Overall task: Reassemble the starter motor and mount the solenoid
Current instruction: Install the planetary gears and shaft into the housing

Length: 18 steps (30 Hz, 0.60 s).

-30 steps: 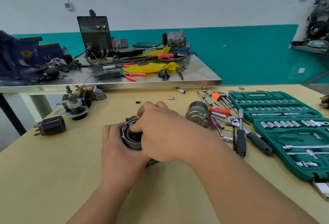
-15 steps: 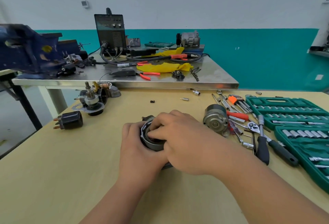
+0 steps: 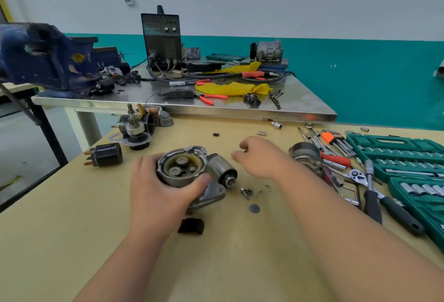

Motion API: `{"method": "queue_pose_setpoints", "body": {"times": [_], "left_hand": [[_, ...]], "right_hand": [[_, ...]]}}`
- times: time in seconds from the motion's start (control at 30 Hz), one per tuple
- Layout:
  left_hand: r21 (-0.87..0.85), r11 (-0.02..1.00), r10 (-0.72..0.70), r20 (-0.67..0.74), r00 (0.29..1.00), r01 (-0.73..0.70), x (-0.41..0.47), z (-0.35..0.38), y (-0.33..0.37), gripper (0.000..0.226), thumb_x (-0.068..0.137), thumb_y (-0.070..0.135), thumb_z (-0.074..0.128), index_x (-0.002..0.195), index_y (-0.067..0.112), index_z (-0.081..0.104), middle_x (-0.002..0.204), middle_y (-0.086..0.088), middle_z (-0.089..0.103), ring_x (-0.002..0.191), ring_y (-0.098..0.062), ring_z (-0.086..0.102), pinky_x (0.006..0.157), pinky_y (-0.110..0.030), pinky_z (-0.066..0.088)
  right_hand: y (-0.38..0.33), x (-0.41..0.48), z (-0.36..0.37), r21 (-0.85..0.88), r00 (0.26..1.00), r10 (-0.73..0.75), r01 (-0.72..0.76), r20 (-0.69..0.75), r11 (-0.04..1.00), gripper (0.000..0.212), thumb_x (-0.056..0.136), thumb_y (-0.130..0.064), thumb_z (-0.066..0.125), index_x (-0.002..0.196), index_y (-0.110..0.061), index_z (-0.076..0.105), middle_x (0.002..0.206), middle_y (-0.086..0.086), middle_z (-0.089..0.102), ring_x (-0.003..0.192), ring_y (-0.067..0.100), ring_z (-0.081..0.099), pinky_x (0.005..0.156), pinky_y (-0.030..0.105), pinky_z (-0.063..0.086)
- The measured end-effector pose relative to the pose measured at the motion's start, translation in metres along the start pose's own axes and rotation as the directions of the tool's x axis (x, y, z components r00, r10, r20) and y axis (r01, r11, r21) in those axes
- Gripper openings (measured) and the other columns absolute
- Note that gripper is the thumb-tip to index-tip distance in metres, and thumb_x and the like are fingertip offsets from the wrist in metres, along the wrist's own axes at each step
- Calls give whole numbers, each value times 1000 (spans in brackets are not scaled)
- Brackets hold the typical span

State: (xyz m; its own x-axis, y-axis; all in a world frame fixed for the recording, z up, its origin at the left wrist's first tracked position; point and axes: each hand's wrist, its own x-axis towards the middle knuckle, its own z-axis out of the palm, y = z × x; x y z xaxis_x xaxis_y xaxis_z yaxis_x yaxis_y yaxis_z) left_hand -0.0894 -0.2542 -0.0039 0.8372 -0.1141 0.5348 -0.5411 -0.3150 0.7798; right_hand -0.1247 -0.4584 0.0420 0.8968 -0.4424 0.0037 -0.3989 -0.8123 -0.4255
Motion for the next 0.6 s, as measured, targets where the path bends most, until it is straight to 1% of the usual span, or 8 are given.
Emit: {"method": "queue_pose_setpoints", "body": {"times": [0.13,0.2,0.3,0.37,0.43,0.47,0.53,0.6], "left_hand": [[-86,986,-154,-116,981,144,11,-6,-10,53,50,58,75,91,39,47,97,10,47,86,-6,51,73,-24,41],[-140,976,-184,-124,975,166,13,-7,-12,51,50,62,73,87,42,45,101,7,50,87,-3,53,68,-20,39],[-230,946,-259,-119,958,227,15,-9,-14,52,45,71,66,86,43,48,105,4,55,89,-4,56,66,-20,42],[-219,949,-255,-105,961,228,16,-8,-14,52,45,71,66,86,45,46,106,3,56,91,-7,57,70,-25,46],[-195,957,-238,-96,966,216,16,-7,-15,52,46,69,68,86,46,45,107,2,56,94,-12,58,77,-34,51],[-192,957,-239,-93,967,218,17,-6,-15,51,46,68,69,86,46,45,108,2,56,95,-14,59,79,-37,52],[-186,956,-247,-88,965,227,17,-5,-16,50,49,65,72,86,44,46,108,2,57,96,-15,59,81,-38,53],[-162,962,-236,-82,968,220,17,-3,-17,50,51,62,74,88,43,47,106,4,56,96,-14,58,82,-39,53]], "right_hand": [[-37,23,30,-233,971,-25,82,236,969,52,94,-52,43,125,-12,54,109,9,59,101,30,56,80,37,44],[-44,32,36,-288,957,-34,120,287,950,34,92,-43,46,93,-11,60,84,6,53,82,26,55,70,34,44],[-32,40,33,166,976,65,-101,207,981,27,82,-35,64,87,-10,57,80,8,58,68,22,59,58,33,50],[-20,42,26,737,965,182,-261,188,624,36,81,-31,70,106,-8,56,90,14,66,71,25,70,63,38,60],[-10,48,16,958,960,257,-172,111,230,33,86,-27,67,109,-8,54,96,15,67,78,25,71,62,39,60],[-6,53,11,981,955,291,-112,62,160,29,87,-27,66,107,-9,54,97,15,66,81,26,70,61,38,60],[1,58,3,946,947,319,-88,-17,312,31,86,-30,67,106,-11,53,96,13,66,78,24,69,58,38,60],[9,55,5,738,954,294,-160,-54,655,32,83,-35,70,100,-12,56,88,10,67,69,21,69,55,34,59]]}}
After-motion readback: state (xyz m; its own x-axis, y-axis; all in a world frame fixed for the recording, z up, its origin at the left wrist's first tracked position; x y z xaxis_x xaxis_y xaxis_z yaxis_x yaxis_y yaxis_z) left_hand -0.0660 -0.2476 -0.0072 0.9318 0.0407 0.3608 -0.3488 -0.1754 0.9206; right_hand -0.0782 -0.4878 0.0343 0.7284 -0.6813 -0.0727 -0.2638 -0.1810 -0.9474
